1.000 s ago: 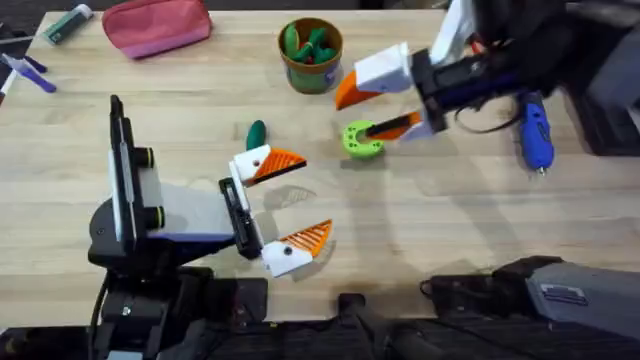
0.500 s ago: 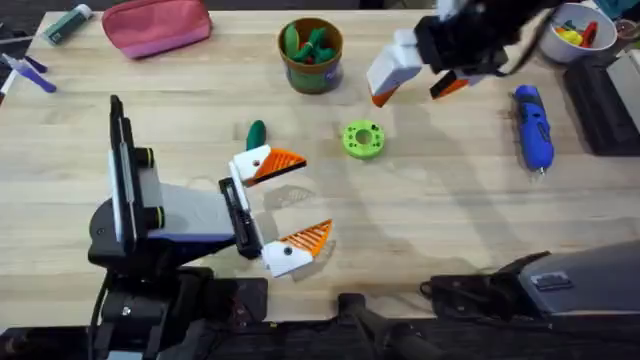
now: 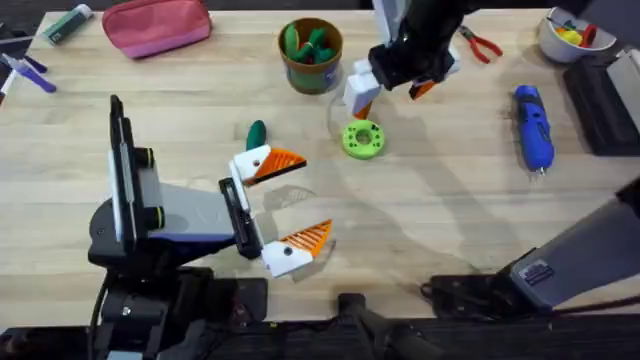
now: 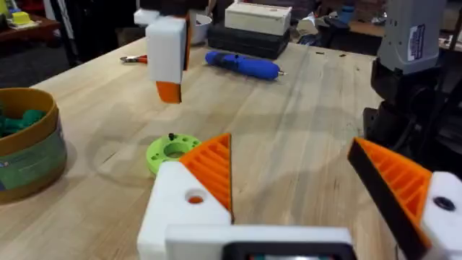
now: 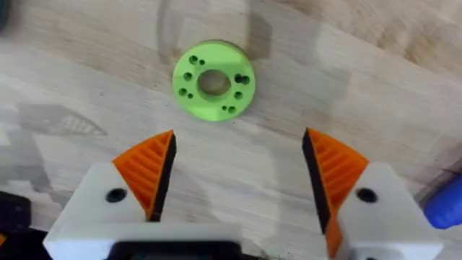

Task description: Pick up the gripper from the table and insert it into the empty holder that is missing its gripper. Then pick up a screw, insert it into the mounting hole, and use the screwdriver to tighten it. Finally, clean up the table by picking up the vegetable and placing it into the bucket.

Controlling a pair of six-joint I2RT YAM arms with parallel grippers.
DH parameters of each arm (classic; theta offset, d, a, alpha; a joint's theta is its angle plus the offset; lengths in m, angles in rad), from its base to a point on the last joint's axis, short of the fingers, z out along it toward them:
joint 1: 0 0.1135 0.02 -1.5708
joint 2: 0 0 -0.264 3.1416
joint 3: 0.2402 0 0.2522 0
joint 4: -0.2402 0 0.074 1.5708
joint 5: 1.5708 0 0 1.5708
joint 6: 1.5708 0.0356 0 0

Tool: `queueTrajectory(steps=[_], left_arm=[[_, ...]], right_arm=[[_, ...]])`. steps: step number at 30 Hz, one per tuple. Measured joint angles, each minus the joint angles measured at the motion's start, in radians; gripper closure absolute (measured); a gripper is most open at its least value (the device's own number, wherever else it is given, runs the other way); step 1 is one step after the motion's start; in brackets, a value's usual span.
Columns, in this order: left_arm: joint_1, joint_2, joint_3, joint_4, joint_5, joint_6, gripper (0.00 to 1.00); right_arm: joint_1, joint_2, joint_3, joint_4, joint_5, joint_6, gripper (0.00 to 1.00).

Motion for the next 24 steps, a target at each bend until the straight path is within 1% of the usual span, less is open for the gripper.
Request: queueTrajectory(steps=[4, 7, 10, 17, 20, 24], left_arm=[[0.000, 0.000, 0.000, 0.000, 0.000, 0.000, 0.015], [0.000, 0.000, 0.000, 0.000, 0.000, 0.000, 0.015], [0.000, 0.000, 0.000, 0.000, 0.000, 0.000, 0.016], [0.000, 0.000, 0.000, 0.000, 0.000, 0.000, 0.015], [0.000, 0.000, 0.000, 0.000, 0.000, 0.000, 0.015], [0.000, 0.000, 0.000, 0.000, 0.000, 0.000, 0.015]], right_arm=[[0.000, 0.039, 0.000, 0.014, 0.006, 0.005, 0.051], [-0.002, 0.053, -0.003, 0.064, 0.006, 0.008, 0.070], [-0.009, 0.052, -0.026, 0.108, 0.005, 0.021, 0.096], [-0.026, 0.053, -0.135, 0.162, -0.018, 0.036, 0.136], [-0.026, 0.053, -0.148, 0.183, -0.023, 0.037, 0.147], [-0.026, 0.056, -0.148, 0.203, -0.026, 0.041, 0.187]])
